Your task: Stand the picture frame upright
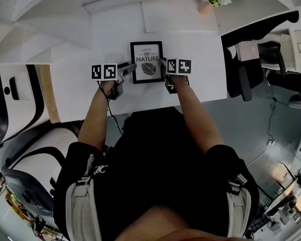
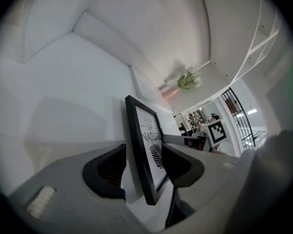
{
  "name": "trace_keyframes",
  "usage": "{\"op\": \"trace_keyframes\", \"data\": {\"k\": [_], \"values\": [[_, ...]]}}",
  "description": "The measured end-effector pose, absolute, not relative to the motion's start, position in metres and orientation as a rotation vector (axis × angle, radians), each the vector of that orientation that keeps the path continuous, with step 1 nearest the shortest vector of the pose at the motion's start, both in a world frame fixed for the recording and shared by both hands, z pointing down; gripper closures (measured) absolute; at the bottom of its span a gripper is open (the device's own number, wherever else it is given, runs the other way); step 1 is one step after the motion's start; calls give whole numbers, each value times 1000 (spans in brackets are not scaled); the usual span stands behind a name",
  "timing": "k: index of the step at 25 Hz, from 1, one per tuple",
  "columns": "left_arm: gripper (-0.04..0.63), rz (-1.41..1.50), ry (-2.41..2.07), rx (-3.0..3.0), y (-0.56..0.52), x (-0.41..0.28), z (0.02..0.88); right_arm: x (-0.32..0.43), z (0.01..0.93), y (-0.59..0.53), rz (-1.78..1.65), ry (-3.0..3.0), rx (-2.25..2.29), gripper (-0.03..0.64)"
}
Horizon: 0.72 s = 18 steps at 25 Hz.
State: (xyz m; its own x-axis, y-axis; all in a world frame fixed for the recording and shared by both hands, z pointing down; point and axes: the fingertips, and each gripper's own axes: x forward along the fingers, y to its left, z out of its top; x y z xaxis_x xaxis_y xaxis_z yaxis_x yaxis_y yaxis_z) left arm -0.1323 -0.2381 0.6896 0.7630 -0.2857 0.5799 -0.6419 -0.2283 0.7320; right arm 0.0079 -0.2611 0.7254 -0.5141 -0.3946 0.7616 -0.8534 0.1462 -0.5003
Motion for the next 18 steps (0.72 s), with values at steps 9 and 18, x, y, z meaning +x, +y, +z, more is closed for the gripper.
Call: {"op": "trace_keyframes", "data": {"k": [9, 18], "values": [[443, 375, -768, 1773, -241, -122, 700, 9, 725, -261, 1354, -1993, 1175, 543], [491, 391, -818, 1726, -237, -118, 706, 9, 724, -261, 1369, -2005, 1156, 543]]}}
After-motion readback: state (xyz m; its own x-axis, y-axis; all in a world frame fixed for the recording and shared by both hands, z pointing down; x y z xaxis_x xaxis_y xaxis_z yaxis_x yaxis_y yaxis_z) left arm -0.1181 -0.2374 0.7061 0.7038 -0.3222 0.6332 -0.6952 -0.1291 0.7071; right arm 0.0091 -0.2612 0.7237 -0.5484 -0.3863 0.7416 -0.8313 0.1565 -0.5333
